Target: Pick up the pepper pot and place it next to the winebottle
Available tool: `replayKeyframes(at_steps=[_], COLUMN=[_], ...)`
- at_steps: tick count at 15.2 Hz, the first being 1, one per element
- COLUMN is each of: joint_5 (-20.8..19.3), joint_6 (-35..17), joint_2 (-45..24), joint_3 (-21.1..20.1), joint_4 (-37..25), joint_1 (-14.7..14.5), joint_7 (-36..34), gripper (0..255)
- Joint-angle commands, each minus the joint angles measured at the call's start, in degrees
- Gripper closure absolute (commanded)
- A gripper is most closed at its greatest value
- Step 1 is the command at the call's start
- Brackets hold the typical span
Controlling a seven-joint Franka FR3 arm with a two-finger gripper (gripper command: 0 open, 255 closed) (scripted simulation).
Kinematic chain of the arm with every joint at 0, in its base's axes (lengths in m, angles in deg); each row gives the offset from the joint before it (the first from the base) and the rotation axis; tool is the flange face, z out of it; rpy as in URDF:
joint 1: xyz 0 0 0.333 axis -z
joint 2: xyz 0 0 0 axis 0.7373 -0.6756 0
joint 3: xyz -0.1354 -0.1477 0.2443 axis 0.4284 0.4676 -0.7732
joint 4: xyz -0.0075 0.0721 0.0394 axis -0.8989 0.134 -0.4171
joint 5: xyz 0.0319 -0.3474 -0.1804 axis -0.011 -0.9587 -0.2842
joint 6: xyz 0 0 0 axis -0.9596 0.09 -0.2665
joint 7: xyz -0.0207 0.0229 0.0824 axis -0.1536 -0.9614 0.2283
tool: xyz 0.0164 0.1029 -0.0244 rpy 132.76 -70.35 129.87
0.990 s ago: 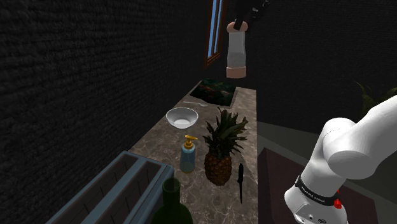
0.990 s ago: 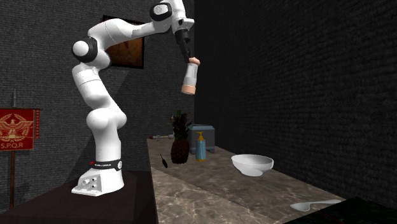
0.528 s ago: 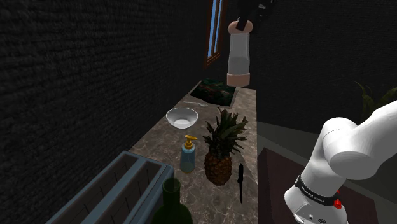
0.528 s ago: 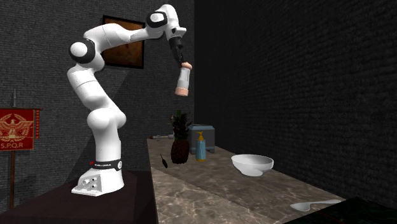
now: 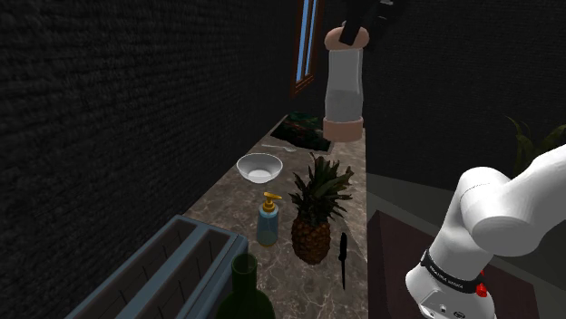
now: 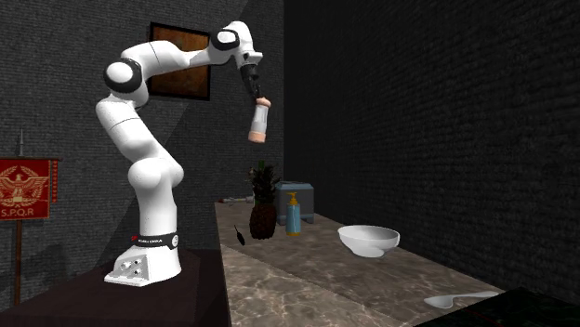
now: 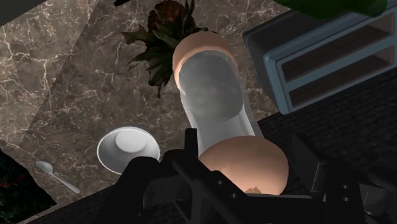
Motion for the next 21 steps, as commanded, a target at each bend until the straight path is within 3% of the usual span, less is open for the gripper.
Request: replayKeyframes(at_steps=[1, 11, 21], joint_5=[0.73, 2.39, 4.53], joint_6=[-0.03, 1.08, -6.37], joint_2=[-0.39, -5.51, 0.05], joint_3=[-2.77, -17.53, -16.41], joint_4=[-0.79, -9.28, 3.47], joint_1=[-0.25, 0.09, -1.78], joint_7=[-3.12, -18.41, -16.97], gripper=[255, 255, 255])
